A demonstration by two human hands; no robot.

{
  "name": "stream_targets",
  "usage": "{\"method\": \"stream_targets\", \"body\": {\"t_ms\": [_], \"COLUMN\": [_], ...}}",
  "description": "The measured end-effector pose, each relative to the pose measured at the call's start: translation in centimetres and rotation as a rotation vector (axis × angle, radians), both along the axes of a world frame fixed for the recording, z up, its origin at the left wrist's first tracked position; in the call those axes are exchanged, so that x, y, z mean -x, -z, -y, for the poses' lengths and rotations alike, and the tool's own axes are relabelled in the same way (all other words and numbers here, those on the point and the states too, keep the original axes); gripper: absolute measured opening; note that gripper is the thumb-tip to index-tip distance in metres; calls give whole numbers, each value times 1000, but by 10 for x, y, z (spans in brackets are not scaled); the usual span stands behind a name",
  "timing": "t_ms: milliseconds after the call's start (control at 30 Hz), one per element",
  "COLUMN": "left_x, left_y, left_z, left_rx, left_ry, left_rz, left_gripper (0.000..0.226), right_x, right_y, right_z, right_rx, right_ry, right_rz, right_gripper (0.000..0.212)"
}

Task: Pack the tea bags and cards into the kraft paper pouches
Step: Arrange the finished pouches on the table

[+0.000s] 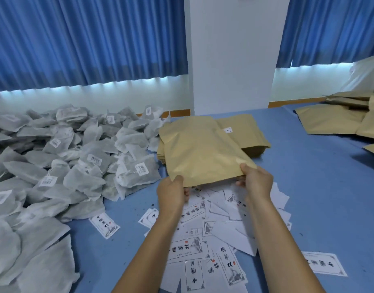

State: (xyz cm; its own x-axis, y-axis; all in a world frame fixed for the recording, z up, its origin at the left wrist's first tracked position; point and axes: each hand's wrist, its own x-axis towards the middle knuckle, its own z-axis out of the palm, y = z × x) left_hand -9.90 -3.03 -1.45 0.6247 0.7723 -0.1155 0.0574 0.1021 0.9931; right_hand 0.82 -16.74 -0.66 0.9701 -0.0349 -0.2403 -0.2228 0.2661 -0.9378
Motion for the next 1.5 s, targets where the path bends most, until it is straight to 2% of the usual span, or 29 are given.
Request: {"method": "stream_targets", "body": {"t_ms": [133, 200, 300, 433, 533, 700, 800, 900, 1000, 1067, 1100, 1133, 1167, 1200, 1267, 1333, 1400, 1433, 1500], "left_x": [4, 0, -9, -37, -63, -106, -122, -133, -156, -181, -193, -203, -209, -213, -216, -216, -209, -203, -191], "left_y": [-10, -21, -40, -58, -66, -63, -57, -49, -56, -70, -78, -86, -93, -95, -85, -68, -46, -37, -23], "left_z": [-9, -5, 11, 51, 104, 197, 239, 265, 276, 267, 257, 246, 237, 230, 220, 206, 182, 167, 140], "left_rx": [-31, -71, -27, -17, -27, 15, 50, 49, 139, 315, 389, 370, 256, 84, -346, -845, -1227, -1326, -1405], "left_ry": [26, 41, 82, 216, 328, 548, 645, 648, 603, 659, 725, 800, 864, 902, 841, 610, 351, 269, 215], "left_rz": [42, 71, 111, 132, 133, 78, 58, 63, 146, 276, 275, 207, 108, 10, -114, -186, -389, -546, -777], "left_gripper": [26, 38, 46, 45, 47, 45, 43, 36, 36, 42, 62, 82, 93, 94, 74, 52, 54, 62, 74], "right_x": [20, 22, 21, 16, 12, 7, 2, -6, -36, -65, -77, -91, -99, -104, -105, -96, -87, -83, -78], "right_y": [-5, -14, -37, -50, -40, -19, -11, -4, -13, -37, -50, -59, -64, -63, -47, -18, 10, 21, 34], "right_z": [4, 15, 41, 92, 144, 230, 270, 296, 302, 295, 291, 285, 280, 271, 253, 229, 206, 195, 178], "right_rx": [64, 99, 199, 180, 97, -18, -47, -83, -197, -335, -421, -474, -456, -399, -218, -112, -4, 41, 108], "right_ry": [-178, -213, -177, -34, 157, 414, 502, 541, 465, 256, 181, 125, 92, 40, -69, -181, -218, -211, -160], "right_rz": [-40, 35, 212, 316, 247, 158, 140, 135, 211, 333, 345, 347, 329, 304, 252, 173, 112, 96, 90], "right_gripper": [8, 16, 29, 33, 37, 31, 30, 33, 34, 30, 29, 27, 20, 17, 26, 11, 22, 25, 24]}}
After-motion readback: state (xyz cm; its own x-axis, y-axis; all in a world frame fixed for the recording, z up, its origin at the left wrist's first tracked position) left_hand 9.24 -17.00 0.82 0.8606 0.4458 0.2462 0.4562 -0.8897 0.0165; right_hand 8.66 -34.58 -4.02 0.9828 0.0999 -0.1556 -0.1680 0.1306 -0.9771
